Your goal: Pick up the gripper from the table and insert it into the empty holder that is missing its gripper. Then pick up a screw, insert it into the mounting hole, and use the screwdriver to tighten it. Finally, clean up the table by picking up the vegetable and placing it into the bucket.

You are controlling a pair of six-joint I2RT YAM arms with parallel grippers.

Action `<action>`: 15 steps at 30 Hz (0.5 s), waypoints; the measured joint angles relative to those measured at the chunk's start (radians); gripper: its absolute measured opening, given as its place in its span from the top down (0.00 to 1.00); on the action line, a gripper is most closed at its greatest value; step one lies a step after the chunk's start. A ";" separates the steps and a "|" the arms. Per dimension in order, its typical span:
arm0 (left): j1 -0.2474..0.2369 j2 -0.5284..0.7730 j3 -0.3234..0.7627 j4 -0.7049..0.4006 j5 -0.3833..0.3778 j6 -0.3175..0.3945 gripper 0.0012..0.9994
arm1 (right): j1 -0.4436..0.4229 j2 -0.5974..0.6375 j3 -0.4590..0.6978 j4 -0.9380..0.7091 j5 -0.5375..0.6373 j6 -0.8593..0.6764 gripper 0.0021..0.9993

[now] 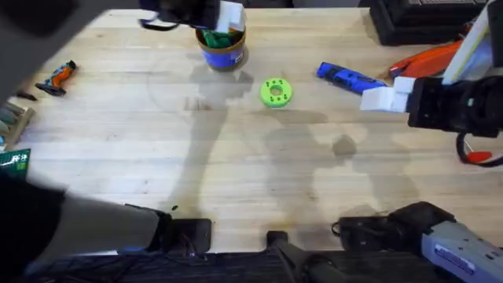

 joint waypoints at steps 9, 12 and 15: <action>0.000 -0.310 -0.016 -0.413 -0.043 0.000 0.01 | 0.000 0.000 0.000 0.000 0.000 0.000 0.01; 0.000 -0.386 -0.075 -0.440 -0.047 0.000 0.01 | 0.000 0.000 0.000 0.003 0.000 0.000 0.01; 0.000 -0.447 -0.162 -0.447 -0.047 -0.005 0.01 | 0.000 0.000 0.000 0.004 0.000 0.000 0.01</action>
